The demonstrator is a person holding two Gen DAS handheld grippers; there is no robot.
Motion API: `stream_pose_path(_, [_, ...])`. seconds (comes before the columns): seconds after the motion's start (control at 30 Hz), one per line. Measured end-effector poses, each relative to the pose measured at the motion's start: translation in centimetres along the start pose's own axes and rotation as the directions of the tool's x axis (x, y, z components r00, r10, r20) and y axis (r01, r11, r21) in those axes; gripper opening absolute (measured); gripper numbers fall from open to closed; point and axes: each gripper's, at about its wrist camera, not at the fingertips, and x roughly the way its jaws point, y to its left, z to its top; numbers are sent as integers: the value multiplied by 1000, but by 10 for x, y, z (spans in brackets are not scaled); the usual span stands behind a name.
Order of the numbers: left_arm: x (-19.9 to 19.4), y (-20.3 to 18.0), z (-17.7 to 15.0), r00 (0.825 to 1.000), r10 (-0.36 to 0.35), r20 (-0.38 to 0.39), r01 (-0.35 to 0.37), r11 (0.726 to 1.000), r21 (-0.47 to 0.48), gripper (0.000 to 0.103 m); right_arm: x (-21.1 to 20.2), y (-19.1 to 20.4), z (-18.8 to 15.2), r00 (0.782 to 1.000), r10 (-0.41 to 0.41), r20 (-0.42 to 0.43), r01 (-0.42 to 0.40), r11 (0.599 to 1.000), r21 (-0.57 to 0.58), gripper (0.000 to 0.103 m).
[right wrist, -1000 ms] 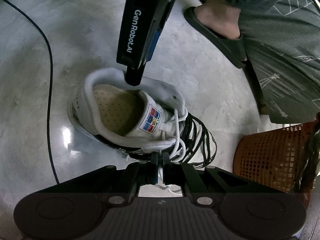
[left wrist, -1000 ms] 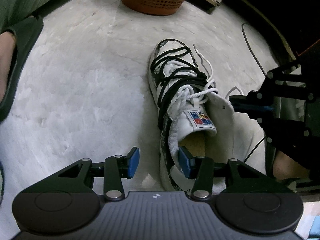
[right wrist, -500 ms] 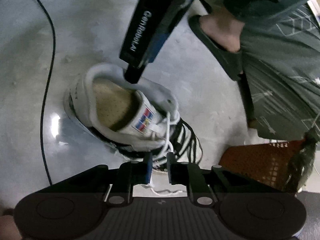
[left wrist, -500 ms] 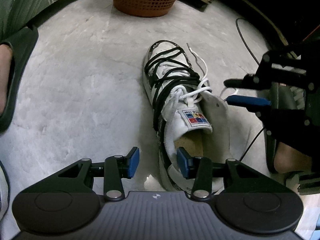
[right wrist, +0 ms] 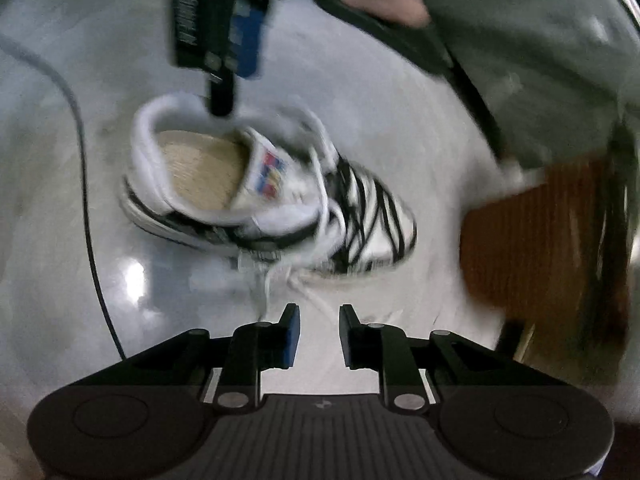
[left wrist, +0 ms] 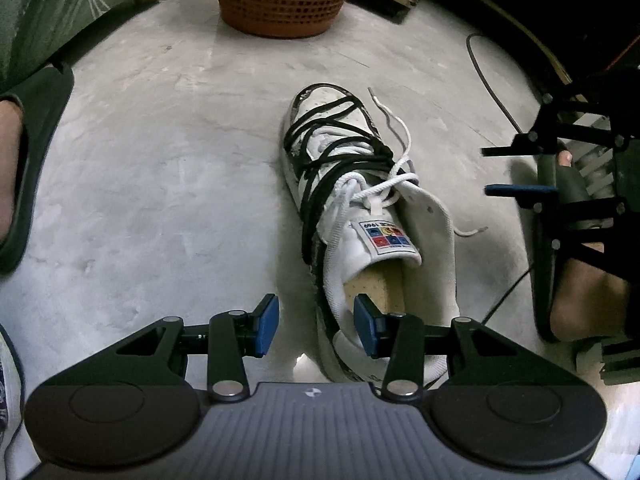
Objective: Lace up shoes with both hands
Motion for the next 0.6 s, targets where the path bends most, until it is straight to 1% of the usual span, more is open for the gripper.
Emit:
stream_pose_path(0.1, [0,-7,1,1000,-6,11,6,999,38,45,9,-8,-16,999,29,-43,-22,989,149,23])
stream_pose_path(0.17, [0,-11,2,1000,-11,18,10,998,64,45,14,-9,-24,996,70,-62,-54,972,229,23])
stream_pose_path(0.2, [0,-14,2,1000,-13,22,11,997,77,45,17,-10,-27,994,88,-63,-68,958,277,23])
stream_pose_path(0.27, [1,-18,3,999,-19,28,16,995,100,45,21,-15,-35,991,129,-47,-97,902,421,23])
stream_pose_path(0.3, [1,-20,3,999,-24,27,21,994,104,45,24,-20,-40,989,141,-32,-104,846,522,23])
stream_pose_path(0.33, [2,-21,3,999,-29,26,26,994,102,45,26,-25,-46,988,151,-15,-109,780,616,23])
stream_pose_path(0.4, [3,-22,2,999,-37,23,34,995,97,45,33,-35,-63,988,155,1,-99,628,772,23])
stream_pose_path(0.43, [3,-22,2,999,-36,25,34,995,94,45,37,-38,-72,987,162,5,-95,551,829,23])
stream_pose_path(0.53, [3,-21,2,999,-41,29,38,996,79,45,45,-47,-90,987,159,7,-73,416,907,23])
stream_pose_path(0.57, [3,-19,2,999,-42,28,40,997,70,45,48,-50,-95,987,161,12,-71,362,929,23])
stream_pose_path(0.6, [4,-18,3,999,-44,27,42,997,61,45,49,-55,-101,987,159,22,-67,286,956,23])
